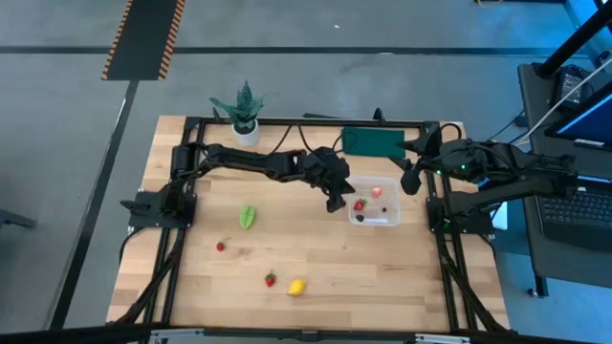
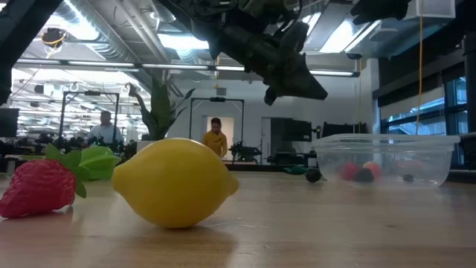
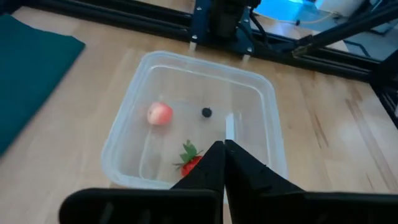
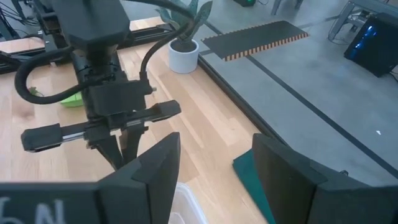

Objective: Pick and placing Produce into tupperware
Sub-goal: Put the black cherry into the transparent container

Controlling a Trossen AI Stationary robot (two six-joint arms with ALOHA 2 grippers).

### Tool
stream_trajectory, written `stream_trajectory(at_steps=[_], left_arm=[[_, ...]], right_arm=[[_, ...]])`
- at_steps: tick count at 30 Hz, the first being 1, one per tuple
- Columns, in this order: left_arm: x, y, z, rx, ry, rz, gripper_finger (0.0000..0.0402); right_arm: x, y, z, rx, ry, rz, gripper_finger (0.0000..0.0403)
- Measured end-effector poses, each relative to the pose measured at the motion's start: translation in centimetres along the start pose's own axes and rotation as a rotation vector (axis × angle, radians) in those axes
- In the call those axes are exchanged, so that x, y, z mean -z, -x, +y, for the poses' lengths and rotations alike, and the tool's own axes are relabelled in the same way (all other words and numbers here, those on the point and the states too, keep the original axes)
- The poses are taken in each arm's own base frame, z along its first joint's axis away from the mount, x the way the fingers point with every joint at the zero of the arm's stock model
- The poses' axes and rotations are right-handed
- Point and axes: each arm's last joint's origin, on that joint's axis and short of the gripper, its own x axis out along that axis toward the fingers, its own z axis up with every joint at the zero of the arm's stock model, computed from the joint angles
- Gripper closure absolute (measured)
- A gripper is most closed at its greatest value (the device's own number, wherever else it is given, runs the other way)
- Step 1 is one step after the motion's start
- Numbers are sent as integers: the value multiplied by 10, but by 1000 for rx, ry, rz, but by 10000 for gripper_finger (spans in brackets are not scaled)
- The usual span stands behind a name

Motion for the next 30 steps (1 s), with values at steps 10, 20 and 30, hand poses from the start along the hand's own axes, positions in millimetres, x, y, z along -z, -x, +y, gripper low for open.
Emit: stream_trajectory(at_steps=[10,20,30], left_arm=[[0,0,0,-6,-3,0,363],[1,0,-4,106,-40,16,184],[2,-1,-11,144,-30,19,134]], right_arm=[[0,0,0,-15,0,3,199],[0,0,0,-15,0,3,199],[0,0,0,-15,2,3,199]])
